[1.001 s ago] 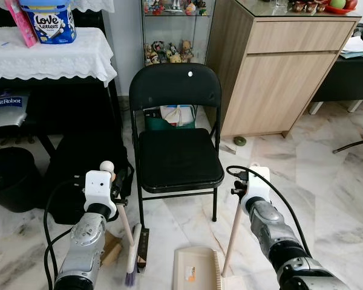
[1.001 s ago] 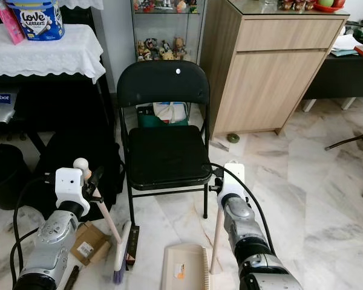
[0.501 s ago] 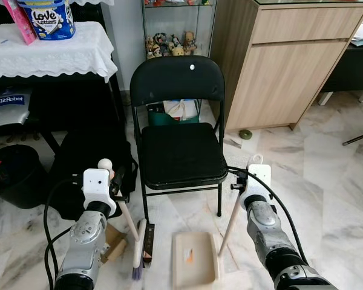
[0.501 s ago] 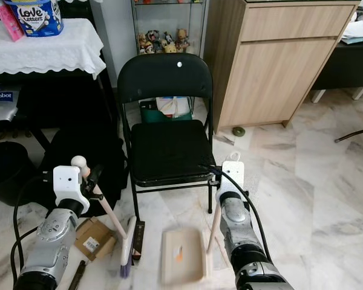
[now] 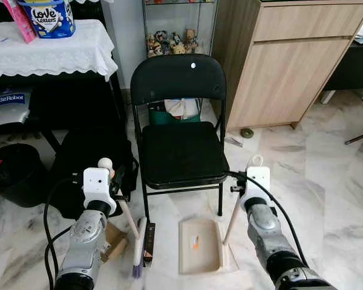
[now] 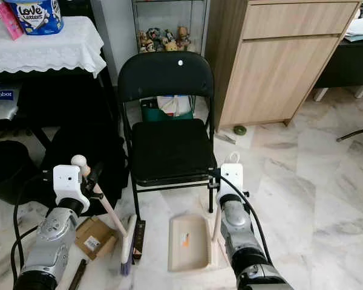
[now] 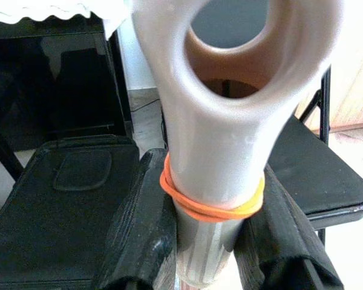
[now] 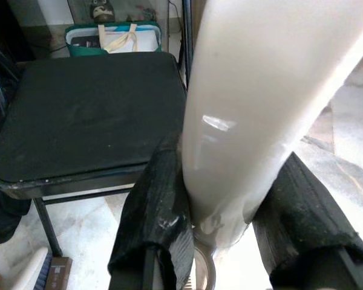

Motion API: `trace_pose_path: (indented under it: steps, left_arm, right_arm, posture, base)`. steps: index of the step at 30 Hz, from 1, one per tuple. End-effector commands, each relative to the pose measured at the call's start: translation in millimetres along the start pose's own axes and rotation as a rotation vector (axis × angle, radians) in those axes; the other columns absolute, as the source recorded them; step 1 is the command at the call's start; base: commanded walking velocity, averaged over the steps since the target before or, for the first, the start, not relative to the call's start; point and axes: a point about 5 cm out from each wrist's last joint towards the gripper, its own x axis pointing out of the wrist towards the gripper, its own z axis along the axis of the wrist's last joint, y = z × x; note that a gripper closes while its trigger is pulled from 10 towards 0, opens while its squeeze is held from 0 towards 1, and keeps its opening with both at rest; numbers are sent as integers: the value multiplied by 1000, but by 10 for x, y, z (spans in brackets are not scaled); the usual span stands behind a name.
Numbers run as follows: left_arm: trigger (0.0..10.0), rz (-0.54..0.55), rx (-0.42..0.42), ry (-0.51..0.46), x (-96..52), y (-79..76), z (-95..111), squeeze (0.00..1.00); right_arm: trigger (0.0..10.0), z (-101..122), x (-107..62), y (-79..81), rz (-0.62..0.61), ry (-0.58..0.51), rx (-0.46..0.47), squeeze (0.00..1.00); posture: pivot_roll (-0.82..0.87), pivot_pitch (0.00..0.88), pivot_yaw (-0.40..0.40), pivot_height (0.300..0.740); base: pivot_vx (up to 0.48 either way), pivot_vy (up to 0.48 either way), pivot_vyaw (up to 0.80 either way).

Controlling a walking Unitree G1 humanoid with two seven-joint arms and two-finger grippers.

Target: Sweep floor

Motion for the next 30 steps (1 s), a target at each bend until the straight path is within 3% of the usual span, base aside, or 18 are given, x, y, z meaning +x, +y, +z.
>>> trace_pose_path:
  steps: [1, 8, 15, 22, 26, 30]
  left_arm:
    - [10000, -5, 3, -15, -7, 6, 27, 0]
    - [10000, -19, 0, 7, -27, -12, -19, 0]
    - [10000, -151, -45, 84, -50, -97, -112, 0]
    - [10000, -157, -110, 114, -54, -24, -120, 0]
    - [10000, -161, -187, 118, -34, 37, -63, 0]
    - [10000, -152, -324, 93, -9, 80, 14, 0]
  right_arm:
    - [10000, -87, -20, -12, -3, 43, -21, 0]
    - [10000, -95, -17, -20, -7, 48, -31, 0]
    - [10000, -96, -12, -43, -17, 51, -45, 0]
    - [10000, -98, -13, -25, -9, 51, -65, 0]
    - [10000, -100, -12, -22, -7, 53, -67, 0]
    - [10000, -97, -12, -9, -4, 51, -67, 0]
  posture:
    - [38, 103, -24, 740]
    - [35, 109, -23, 740]
    - [35, 110, -24, 740]
    - [37, 114, -24, 740]
    - [41, 118, -25, 740]
    - [42, 118, -26, 740]
  base:
    - [0, 0, 0]
    - [0, 0, 0]
    - [0, 0, 0]
    - [0, 0, 0]
    - [0, 0, 0]
    - [0, 0, 0]
